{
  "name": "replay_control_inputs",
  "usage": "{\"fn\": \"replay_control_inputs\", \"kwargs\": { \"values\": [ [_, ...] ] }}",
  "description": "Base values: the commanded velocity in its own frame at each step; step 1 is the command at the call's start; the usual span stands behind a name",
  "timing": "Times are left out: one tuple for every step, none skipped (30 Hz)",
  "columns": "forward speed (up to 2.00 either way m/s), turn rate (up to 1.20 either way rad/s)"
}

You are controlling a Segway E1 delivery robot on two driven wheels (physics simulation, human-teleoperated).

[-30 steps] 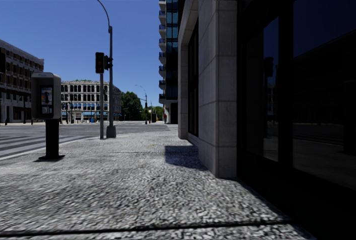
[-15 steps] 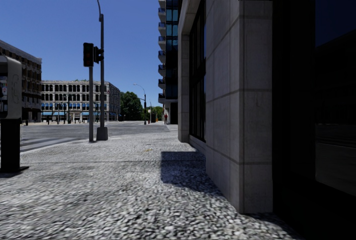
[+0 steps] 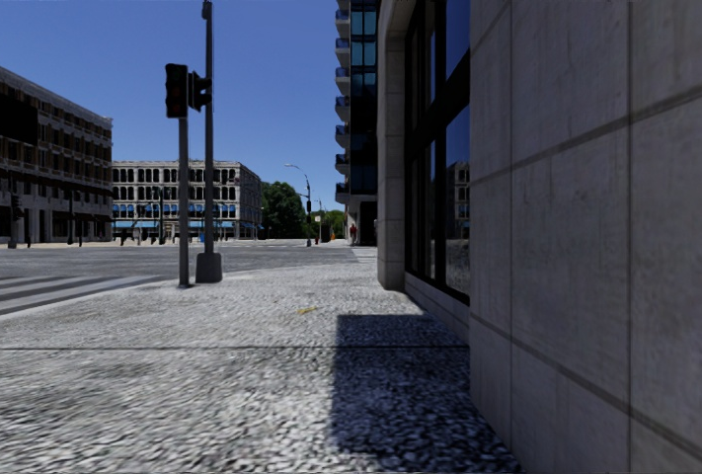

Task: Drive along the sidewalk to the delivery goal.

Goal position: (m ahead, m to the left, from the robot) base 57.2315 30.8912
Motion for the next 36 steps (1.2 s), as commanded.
{"fn": "replay_control_inputs", "kwargs": {
  "values": [
    [2.00,0.00],
    [2.00,0.38],
    [2.00,0.85],
    [2.00,1.04],
    [2.00,1.20],
    [2.00,1.20],
    [2.00,1.20],
    [2.00,1.20],
    [2.00,1.20],
    [2.00,0.76],
    [2.00,0.76],
    [2.00,0.29],
    [2.00,0.13],
    [2.00,0.00],
    [2.00,0.00],
    [2.00,0.00],
    [2.00,0.00],
    [2.00,0.00],
    [2.00,0.00],
    [2.00,0.00],
    [2.00,0.00],
    [2.00,0.00],
    [2.00,0.00],
    [2.00,0.00],
    [2.00,0.00],
    [2.00,0.00],
    [2.00,0.00],
    [2.00,0.00],
    [2.00,0.10],
    [2.00,0.28],
    [2.00,0.47],
    [2.00,0.47],
    [2.00,0.62],
    [2.00,0.68],
    [2.00,0.71],
    [2.00,0.72]
  ]
}}
